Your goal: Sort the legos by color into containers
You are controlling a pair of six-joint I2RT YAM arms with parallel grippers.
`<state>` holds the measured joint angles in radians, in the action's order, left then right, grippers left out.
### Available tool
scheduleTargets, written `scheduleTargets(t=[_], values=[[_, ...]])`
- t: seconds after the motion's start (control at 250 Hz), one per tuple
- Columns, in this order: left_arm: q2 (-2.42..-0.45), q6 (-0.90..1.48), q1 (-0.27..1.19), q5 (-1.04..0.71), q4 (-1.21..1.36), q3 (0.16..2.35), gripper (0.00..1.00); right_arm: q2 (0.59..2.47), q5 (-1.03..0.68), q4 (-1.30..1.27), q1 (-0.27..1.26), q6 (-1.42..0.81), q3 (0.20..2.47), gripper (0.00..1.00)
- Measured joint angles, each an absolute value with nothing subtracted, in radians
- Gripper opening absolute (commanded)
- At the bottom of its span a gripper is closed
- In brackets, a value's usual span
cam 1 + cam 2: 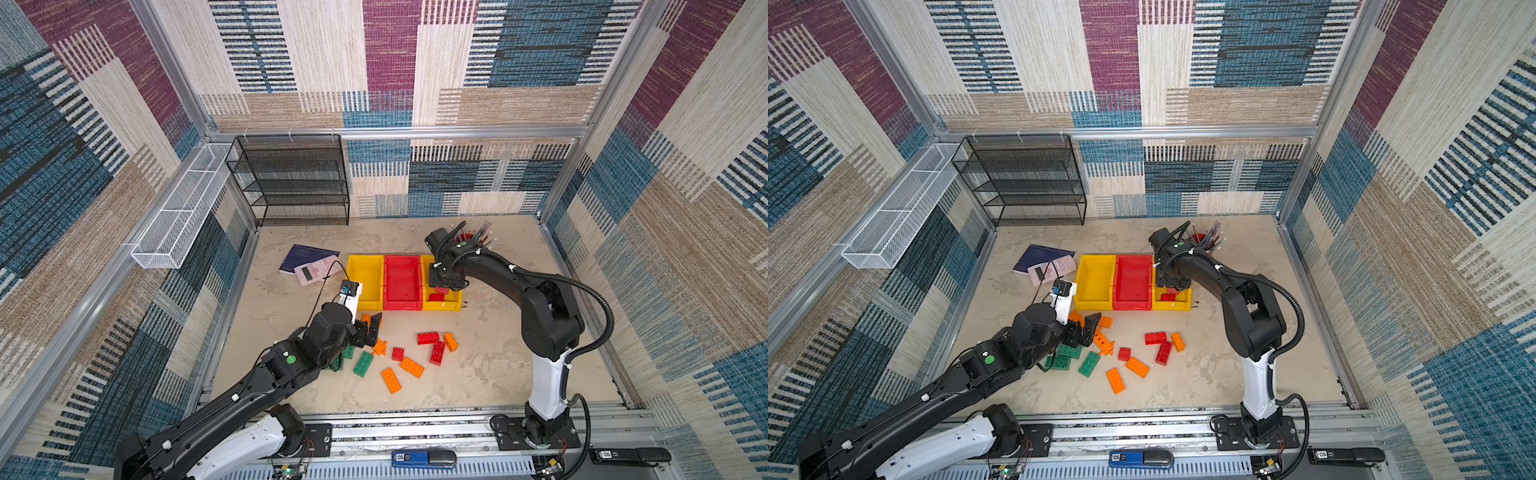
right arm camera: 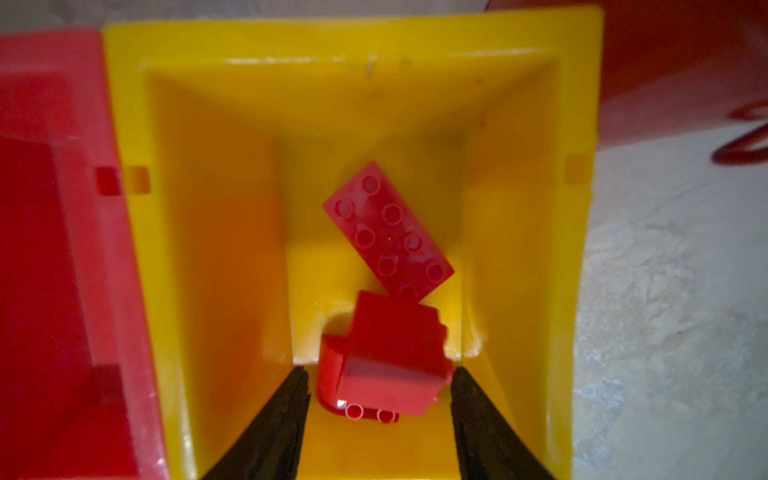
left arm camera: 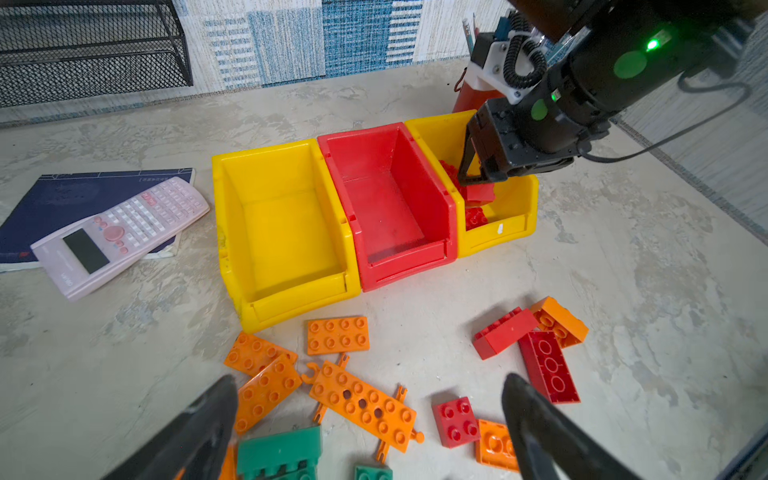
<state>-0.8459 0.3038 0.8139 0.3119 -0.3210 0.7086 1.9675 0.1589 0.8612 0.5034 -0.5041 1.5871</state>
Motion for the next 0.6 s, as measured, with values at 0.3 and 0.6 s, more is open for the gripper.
scheduleTargets(t=[0.3, 0.6], values=[[-0.727, 0.299, 0.814, 0.31, -0.403, 0.669, 0.99, 1.85, 0.129, 0.882, 0.585, -0.567, 1.493, 0.6], [-0.639, 0.35, 0.814, 0.308, -0.458, 0.649, 0.99, 1.776, 0.055, 0.88, 0.764, -0.682, 1.338, 0.64]])
